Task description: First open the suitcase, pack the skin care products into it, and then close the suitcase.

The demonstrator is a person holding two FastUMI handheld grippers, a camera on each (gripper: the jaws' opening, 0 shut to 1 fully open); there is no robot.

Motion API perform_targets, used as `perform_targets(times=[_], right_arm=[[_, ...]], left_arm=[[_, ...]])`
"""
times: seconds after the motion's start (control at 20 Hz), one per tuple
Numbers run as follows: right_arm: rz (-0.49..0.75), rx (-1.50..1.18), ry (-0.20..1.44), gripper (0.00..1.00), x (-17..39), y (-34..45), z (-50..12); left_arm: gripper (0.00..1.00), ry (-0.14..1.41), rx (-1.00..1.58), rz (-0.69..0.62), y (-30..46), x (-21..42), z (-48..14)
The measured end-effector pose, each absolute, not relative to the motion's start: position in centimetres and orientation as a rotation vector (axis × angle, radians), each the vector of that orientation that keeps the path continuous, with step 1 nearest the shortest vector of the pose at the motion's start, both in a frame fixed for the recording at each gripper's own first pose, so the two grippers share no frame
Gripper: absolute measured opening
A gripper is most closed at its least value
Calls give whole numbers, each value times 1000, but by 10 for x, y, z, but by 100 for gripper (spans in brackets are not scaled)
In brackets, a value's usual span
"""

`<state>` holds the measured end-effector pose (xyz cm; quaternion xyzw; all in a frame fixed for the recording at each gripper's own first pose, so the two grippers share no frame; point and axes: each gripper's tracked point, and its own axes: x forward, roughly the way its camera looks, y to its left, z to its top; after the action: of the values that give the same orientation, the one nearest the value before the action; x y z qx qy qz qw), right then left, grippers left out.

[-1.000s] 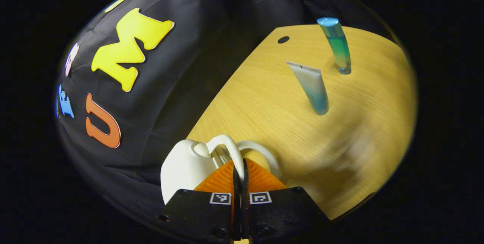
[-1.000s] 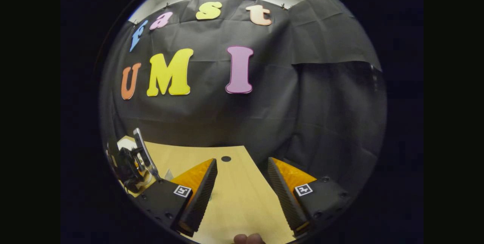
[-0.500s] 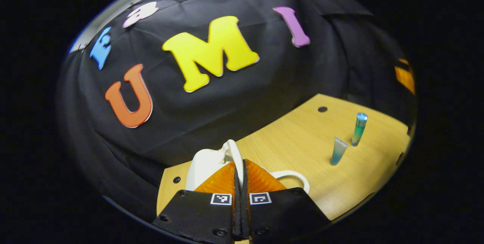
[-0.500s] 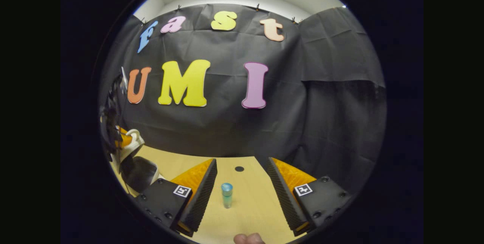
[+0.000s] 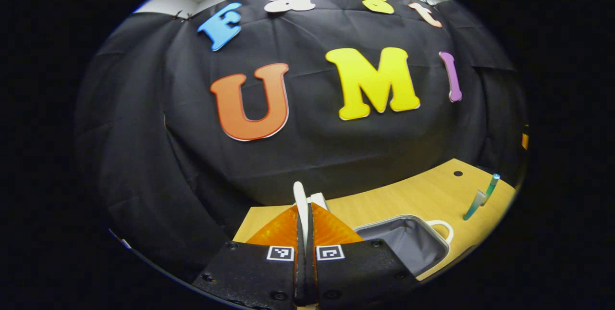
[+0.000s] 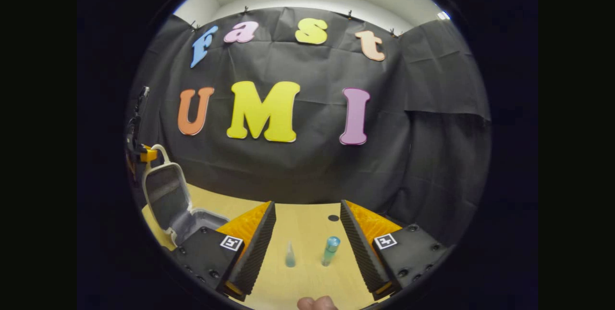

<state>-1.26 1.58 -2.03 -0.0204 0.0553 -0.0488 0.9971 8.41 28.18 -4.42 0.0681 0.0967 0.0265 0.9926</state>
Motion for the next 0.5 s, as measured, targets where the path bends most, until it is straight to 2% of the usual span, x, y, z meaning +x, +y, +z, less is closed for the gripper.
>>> perform_targets(times=[0.3, 0.5], right_arm=[[-63, -124, 124, 80, -13, 42, -15], [-69, -179, 156, 80, -13, 43, -22]], left_arm=[[3, 274, -25, 140, 390, 73, -131], [3, 407, -189, 165, 428, 66, -213]])
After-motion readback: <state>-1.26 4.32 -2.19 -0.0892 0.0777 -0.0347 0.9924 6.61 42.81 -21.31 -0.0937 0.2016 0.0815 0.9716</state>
